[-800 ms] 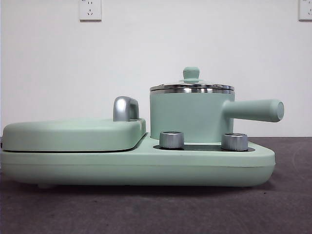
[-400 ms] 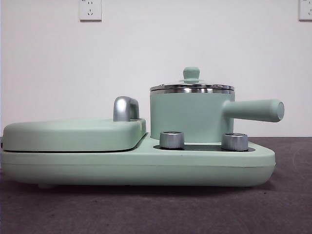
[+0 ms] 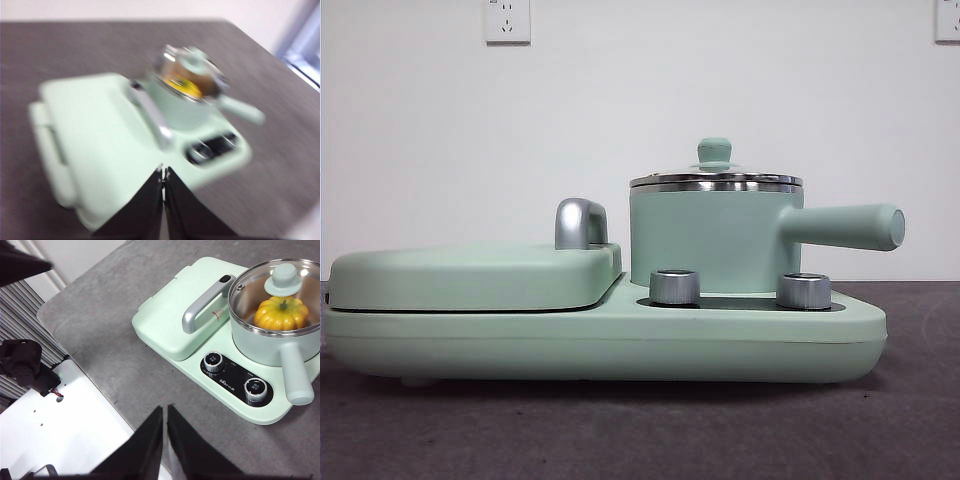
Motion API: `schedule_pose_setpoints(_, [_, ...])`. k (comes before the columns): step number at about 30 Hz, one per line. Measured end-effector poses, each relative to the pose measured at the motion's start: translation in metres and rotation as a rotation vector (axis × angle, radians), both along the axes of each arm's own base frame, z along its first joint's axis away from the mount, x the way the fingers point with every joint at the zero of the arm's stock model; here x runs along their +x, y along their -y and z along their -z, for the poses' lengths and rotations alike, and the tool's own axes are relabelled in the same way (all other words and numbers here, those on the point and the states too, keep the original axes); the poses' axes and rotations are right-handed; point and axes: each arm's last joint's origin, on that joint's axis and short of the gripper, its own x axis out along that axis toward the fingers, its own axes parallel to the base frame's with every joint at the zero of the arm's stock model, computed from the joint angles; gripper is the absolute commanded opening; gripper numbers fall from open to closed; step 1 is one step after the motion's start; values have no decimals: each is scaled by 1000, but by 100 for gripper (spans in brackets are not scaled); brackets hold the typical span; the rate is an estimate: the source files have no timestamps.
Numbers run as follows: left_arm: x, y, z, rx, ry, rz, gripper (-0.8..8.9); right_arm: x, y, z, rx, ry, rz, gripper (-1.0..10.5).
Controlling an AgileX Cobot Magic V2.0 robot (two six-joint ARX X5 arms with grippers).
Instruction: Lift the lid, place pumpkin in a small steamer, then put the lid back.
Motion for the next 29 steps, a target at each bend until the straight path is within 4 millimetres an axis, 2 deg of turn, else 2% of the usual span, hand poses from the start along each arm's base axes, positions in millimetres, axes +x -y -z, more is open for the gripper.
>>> schedule_pose_setpoints(4, [14, -8, 38, -32, 75, -163, 6, 0, 0, 0, 0, 0, 0, 11])
schedule_pose_setpoints(10, [19, -21, 87, -30, 118, -339, 6, 0, 0, 0, 0, 0, 0, 11])
schedule_pose_setpoints(17, [29, -27, 137, -2, 219, -400, 6, 0, 0, 0, 0, 0, 0, 11])
schedule_pose_setpoints(23, [32, -31, 164, 14, 262, -496, 6, 0, 0, 0, 0, 0, 0, 11])
schedule_pose_setpoints(29, [33, -35, 179, 39, 267, -602, 6, 0, 0, 0, 0, 0, 0, 11])
